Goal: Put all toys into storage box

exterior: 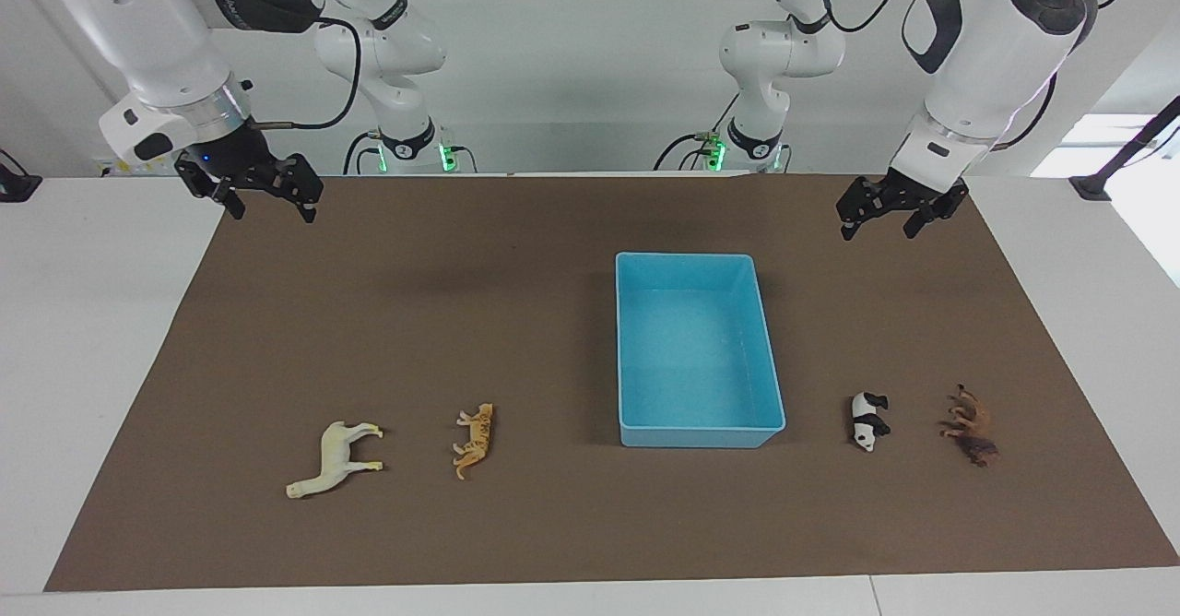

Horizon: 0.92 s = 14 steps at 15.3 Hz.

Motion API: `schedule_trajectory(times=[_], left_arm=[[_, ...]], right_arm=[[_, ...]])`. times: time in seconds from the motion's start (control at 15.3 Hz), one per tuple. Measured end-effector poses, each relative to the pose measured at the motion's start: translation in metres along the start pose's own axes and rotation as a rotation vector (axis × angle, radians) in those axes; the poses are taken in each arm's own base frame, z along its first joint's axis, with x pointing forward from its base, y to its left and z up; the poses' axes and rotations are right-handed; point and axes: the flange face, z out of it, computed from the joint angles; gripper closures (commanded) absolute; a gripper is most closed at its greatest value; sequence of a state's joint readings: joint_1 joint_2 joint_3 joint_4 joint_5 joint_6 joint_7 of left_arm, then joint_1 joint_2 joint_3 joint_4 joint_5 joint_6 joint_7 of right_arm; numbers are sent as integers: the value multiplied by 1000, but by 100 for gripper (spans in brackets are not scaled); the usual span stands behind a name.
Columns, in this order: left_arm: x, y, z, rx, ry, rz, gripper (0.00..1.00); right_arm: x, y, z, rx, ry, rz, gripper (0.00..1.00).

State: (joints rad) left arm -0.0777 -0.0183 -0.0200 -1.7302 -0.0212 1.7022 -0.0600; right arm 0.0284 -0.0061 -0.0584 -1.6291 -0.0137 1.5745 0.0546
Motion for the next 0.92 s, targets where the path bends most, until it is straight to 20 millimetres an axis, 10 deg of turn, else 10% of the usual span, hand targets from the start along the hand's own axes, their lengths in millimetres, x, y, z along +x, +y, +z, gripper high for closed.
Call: schedule_trajectory(times=[0.92], left_arm=[[1, -2, 0, -1, 11, -90, 0]], right_arm=[[0, 4, 0, 0, 0, 8, 0]])
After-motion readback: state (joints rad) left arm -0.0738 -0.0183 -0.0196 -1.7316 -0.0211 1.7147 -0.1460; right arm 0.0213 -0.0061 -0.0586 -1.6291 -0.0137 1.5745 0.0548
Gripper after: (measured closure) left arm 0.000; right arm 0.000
